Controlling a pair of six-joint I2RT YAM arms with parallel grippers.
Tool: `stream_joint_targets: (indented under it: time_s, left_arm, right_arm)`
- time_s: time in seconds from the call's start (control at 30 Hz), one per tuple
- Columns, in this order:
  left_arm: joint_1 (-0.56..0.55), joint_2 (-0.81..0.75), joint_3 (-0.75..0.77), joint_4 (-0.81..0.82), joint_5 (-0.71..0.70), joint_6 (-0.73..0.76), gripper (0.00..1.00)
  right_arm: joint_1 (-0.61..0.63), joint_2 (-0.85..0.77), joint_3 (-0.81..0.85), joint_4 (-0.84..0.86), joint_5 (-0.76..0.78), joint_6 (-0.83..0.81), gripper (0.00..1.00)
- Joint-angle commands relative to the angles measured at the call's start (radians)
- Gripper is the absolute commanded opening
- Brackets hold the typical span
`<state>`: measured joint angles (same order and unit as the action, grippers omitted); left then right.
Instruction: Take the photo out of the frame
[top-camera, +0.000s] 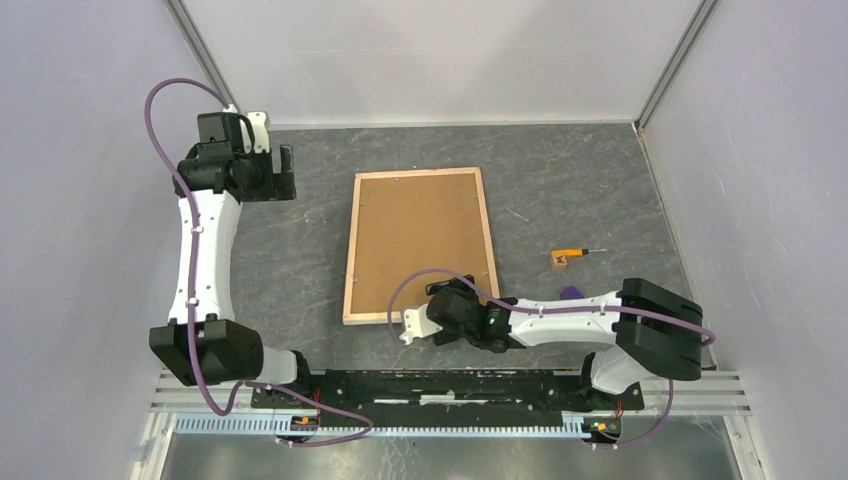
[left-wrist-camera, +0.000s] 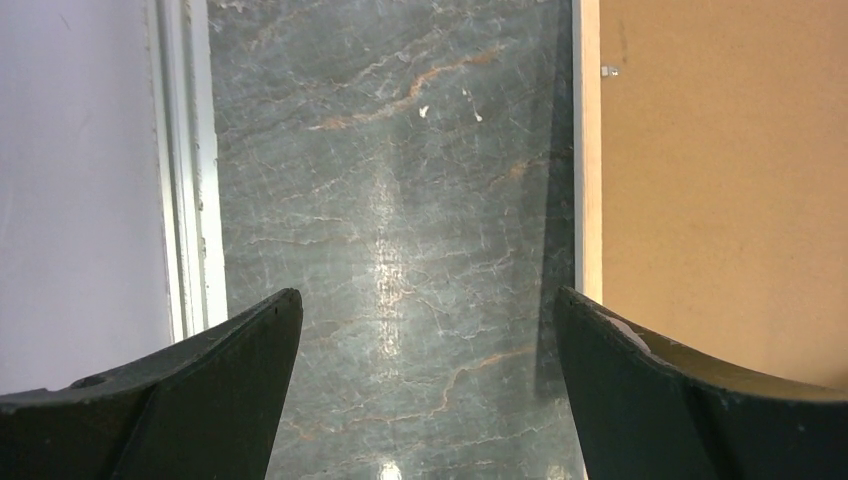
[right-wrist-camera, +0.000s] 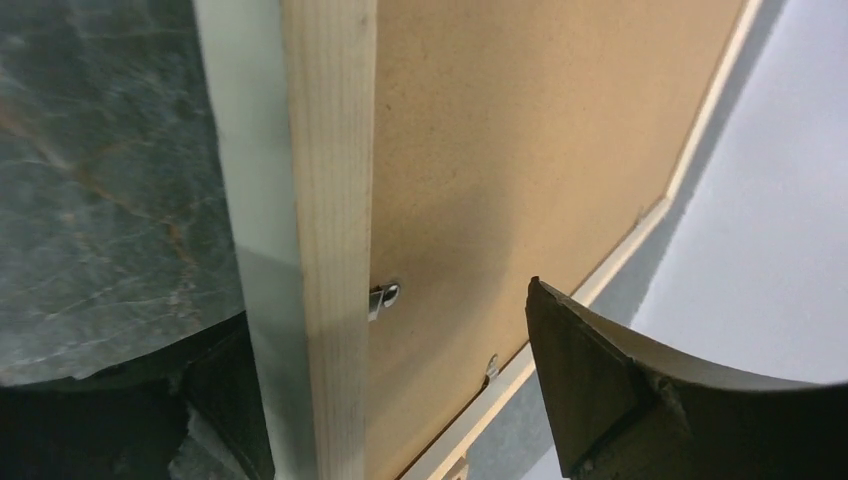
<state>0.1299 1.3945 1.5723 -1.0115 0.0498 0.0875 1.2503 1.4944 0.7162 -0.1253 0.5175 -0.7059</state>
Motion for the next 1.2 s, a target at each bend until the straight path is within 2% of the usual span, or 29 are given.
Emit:
stream_joint_targets:
  time_s: [0.0, 0.17, 0.37, 0.5, 0.7, 0.9, 1.03, 1.17]
  left_arm:
    - [0.007, -0.019, -0.012, -0.029, 0.05, 0.046, 1.0]
    - [0.006, -0.016, -0.015, -0.063, 0.086, 0.059, 1.0]
    - [0.007, -0.011, -0.024, -0.091, 0.126, 0.07, 1.0]
    - [0.006, -0.006, -0.019, -0.117, 0.161, 0.096, 1.0]
    - [0.002, 0.017, -0.023, -0.206, 0.306, 0.189, 1.0]
    - [-0.023, 0.034, -0.087, -0.256, 0.37, 0.297, 1.0]
    - [-0.073, 0.018, -0.124, -0.256, 0.356, 0.336, 1.0]
    - [-0.167, 0.028, -0.13, -0.258, 0.322, 0.359, 1.0]
  right_arm:
    - [0.006, 0.008, 0.112, -0.087, -0.141, 0.069, 0.88]
    - [0.004, 0.023, 0.191, -0.194, -0.291, 0.097, 0.98]
    - [-0.002, 0.003, 0.237, -0.257, -0.437, 0.093, 0.98]
    - [-0.06, -0.002, 0.286, -0.305, -0.565, 0.114, 0.98]
    - [-0.327, -0.038, 0.397, -0.409, -0.9, 0.143, 0.98]
    - [-0.591, -0.126, 0.391, -0.536, -1.017, 0.045, 0.98]
    - [-0.85, -0.158, 0.36, -0.667, -1.065, -0.123, 0.98]
    - [-1.123, -0.12, 0.379, -0.85, -1.078, -0.416, 0.97]
